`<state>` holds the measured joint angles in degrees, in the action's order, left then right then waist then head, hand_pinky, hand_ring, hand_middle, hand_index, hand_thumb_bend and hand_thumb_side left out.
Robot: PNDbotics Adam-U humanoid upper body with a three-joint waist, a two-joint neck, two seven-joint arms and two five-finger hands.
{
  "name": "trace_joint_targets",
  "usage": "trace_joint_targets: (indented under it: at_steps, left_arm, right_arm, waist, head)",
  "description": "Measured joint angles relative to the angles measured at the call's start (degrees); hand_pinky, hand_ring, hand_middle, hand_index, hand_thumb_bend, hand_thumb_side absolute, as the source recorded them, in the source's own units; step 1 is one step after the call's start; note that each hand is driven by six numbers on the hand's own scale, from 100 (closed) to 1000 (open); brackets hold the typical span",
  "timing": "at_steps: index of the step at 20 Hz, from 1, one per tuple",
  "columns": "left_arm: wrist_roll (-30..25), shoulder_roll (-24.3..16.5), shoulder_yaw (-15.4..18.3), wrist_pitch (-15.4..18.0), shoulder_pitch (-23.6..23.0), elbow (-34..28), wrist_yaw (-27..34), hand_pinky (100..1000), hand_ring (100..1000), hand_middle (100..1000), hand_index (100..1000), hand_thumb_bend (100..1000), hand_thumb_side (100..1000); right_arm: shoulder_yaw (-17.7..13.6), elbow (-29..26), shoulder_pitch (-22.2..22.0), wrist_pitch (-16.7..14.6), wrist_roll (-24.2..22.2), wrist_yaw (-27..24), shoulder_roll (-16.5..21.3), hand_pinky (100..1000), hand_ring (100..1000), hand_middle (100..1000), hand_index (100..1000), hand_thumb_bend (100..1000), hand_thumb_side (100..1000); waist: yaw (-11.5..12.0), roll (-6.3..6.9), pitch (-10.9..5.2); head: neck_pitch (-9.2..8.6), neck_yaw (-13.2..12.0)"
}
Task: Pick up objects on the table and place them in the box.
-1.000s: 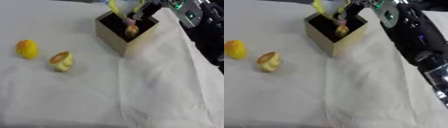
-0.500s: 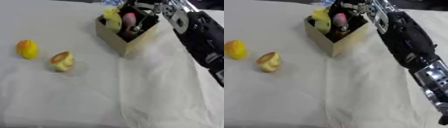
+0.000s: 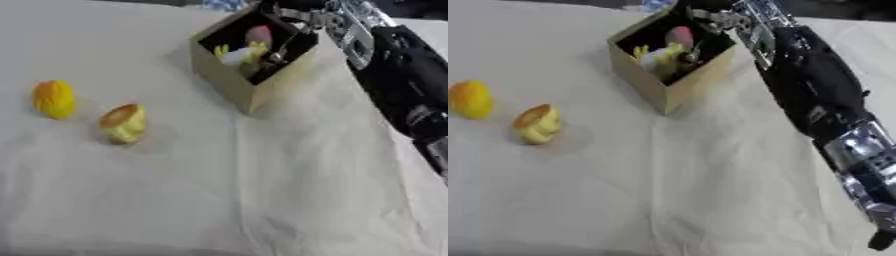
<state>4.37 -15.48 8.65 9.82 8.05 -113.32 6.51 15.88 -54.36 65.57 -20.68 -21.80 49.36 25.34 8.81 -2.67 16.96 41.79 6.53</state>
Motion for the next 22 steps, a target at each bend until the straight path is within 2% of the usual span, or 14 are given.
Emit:
trace_joint_targets:
  at_steps: [3, 7, 11, 13, 15, 17, 22]
  left_arm:
    - [0.1, -2.6, -0.5, 0.2, 2.3, 0.1, -0.6, 852, 666, 719, 804, 100, 777]
    - [0.4, -8.3, -1.8, 0.2, 7.4, 0.5, -3.3, 850, 691, 738, 827, 122, 699]
    - [0.0, -15.8, -3.6, -0.9, 12.9, 2.9, -9.5, 844, 717, 749, 853, 156, 636]
    - [-1.6, -20.3, -4.8, -1.3, 15.4, 5.7, -13.9, 841, 722, 749, 856, 158, 636]
    - [-4.3, -24.7, -6.3, -1.1, 18.1, 9.8, -18.0, 836, 731, 749, 862, 163, 647]
    - [-8.1, -29.1, -8.4, -0.2, 21.2, 14.7, -21.5, 830, 743, 750, 868, 211, 639]
    - [-17.5, -39.1, -16.0, 5.0, 27.4, 27.0, -27.4, 825, 762, 761, 884, 316, 682]
  right_arm:
    - [0.0, -9.2, -2.0, 2.2, 0.8, -5.7, 3.1, 899, 824, 791, 884, 223, 313]
    - [-0.3, -23.4, -6.0, 6.7, 1.6, -13.2, 8.5, 897, 814, 784, 872, 231, 278]
    - [-2.3, -35.6, -11.2, 11.2, 3.0, -18.8, 13.8, 896, 808, 780, 868, 242, 253]
    - [-3.7, -40.7, -13.8, 13.1, 4.1, -20.8, 16.0, 896, 808, 780, 867, 246, 250]
    - [-5.0, -44.6, -16.0, 14.7, 5.0, -22.0, 17.7, 896, 807, 779, 866, 246, 252]
    - [-6.2, -47.4, -17.8, 16.0, 5.9, -22.9, 18.9, 896, 807, 779, 866, 244, 258]
    - [-7.6, -50.5, -20.3, 17.8, 6.7, -23.9, 20.6, 895, 805, 778, 865, 234, 273]
  waist:
    - [-0.3, 0.35, -0.05]
    - [-1.0, 0.79, -0.38]
    - [-1.8, 1.01, -0.68]
    - [-2.0, 1.15, -0.83]
    - [-2.3, 1.20, -1.01]
    - [-2.6, 1.20, -1.20]
    - [-3.0, 1.78, -1.37]
  head:
    - [0.06, -0.2]
    - [0.54, -0.6]
    - [0.61, -1.2]
    - [0.90, -1.5]
    - [1.06, -1.9]
    - [1.10, -2.1]
    - [1.24, -2.6]
